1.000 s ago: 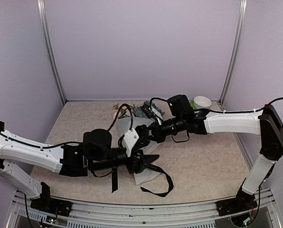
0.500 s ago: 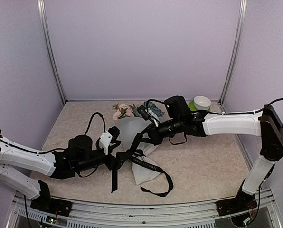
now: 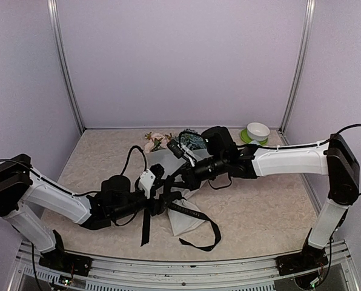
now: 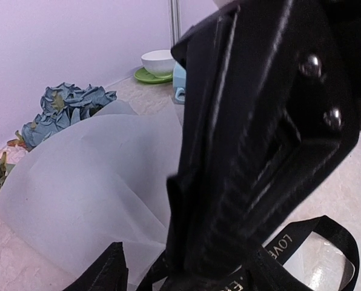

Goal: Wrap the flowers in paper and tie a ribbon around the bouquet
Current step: Cross the half-tied ribbon over the folded bouquet.

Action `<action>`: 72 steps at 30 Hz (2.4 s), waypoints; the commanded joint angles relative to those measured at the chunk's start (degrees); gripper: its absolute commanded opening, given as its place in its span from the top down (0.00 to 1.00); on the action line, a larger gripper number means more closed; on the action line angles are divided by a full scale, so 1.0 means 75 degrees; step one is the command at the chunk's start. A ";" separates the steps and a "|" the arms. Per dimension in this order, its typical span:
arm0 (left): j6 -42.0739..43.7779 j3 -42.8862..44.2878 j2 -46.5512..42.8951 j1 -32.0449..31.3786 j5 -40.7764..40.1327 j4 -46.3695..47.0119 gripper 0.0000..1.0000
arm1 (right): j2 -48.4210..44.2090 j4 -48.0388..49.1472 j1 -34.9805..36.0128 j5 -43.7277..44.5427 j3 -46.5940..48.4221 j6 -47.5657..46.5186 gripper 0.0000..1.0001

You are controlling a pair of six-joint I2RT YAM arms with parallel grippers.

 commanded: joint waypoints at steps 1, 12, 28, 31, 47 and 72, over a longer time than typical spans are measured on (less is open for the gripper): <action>-0.0109 0.0275 0.0177 0.0095 -0.0080 0.0969 0.42 | 0.0155 0.0101 0.0110 -0.0075 0.0247 0.0044 1.00; -0.0864 -0.0258 -0.0030 0.0363 0.1128 0.1364 1.00 | -0.0268 -0.0846 -0.0246 -0.0276 0.0549 -0.0601 0.68; -0.1362 -0.0553 0.0257 0.0424 0.1363 0.1980 1.00 | 0.1316 -0.2681 -0.0584 0.0387 0.1149 -0.1559 0.43; -0.1396 -0.0670 0.0245 0.0431 0.1444 0.2164 1.00 | 0.1649 -0.3005 -0.0554 0.0342 0.1454 -0.1617 0.42; -0.1813 -0.1217 0.0150 0.0455 0.1056 0.2213 1.00 | 0.0878 -0.2086 -0.0692 -0.0025 0.0673 -0.1036 1.00; -0.4305 -0.1669 0.1205 0.1709 0.1386 0.2530 0.44 | 0.0409 -0.0074 -0.0801 -0.0964 -0.1123 0.0030 1.00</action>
